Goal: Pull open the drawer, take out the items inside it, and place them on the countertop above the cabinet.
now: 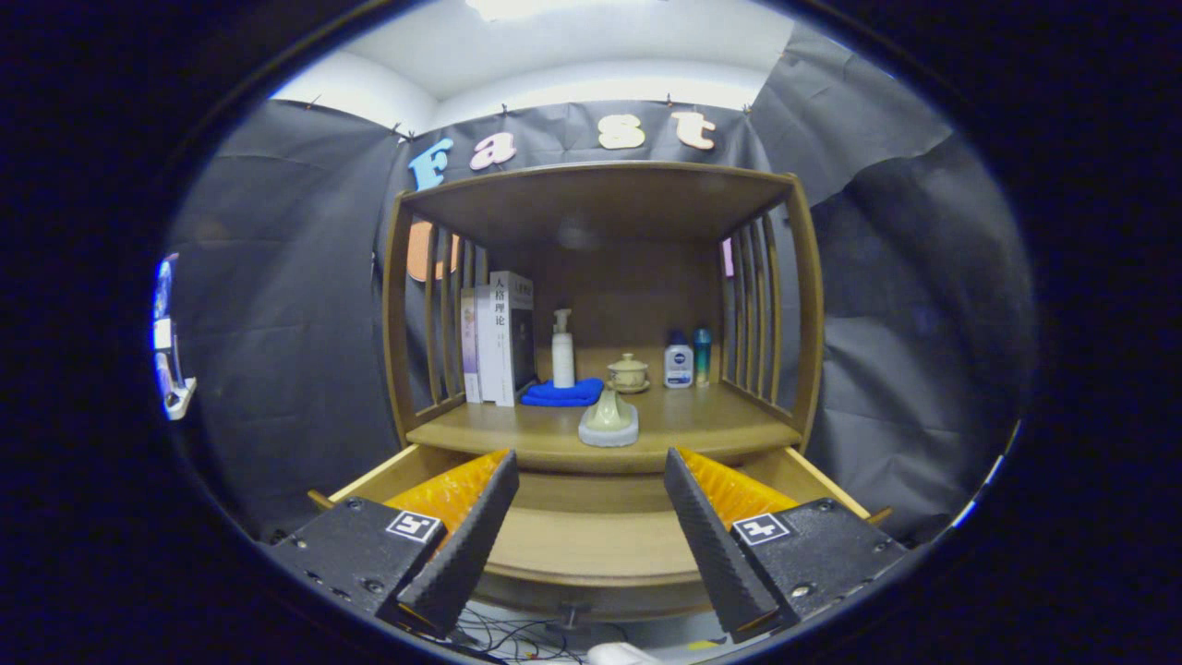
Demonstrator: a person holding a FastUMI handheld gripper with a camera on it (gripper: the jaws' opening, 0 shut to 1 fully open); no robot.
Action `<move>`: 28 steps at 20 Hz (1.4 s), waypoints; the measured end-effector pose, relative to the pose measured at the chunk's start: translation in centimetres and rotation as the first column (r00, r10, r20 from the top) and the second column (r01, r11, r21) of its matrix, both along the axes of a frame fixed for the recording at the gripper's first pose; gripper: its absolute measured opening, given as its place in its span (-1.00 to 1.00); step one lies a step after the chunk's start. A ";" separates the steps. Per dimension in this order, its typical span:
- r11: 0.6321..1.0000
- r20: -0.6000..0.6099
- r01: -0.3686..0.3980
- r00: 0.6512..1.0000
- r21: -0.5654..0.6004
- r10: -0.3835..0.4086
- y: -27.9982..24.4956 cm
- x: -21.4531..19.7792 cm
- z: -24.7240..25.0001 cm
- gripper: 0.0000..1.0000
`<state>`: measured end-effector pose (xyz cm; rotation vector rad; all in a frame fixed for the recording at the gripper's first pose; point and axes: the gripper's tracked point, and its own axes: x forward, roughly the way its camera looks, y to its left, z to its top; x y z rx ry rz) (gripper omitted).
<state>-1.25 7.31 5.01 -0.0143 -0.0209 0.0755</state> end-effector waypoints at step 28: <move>0.992 -0.133 0.098 0.985 -0.074 -0.108 0.3 0.0 -16.0 1.00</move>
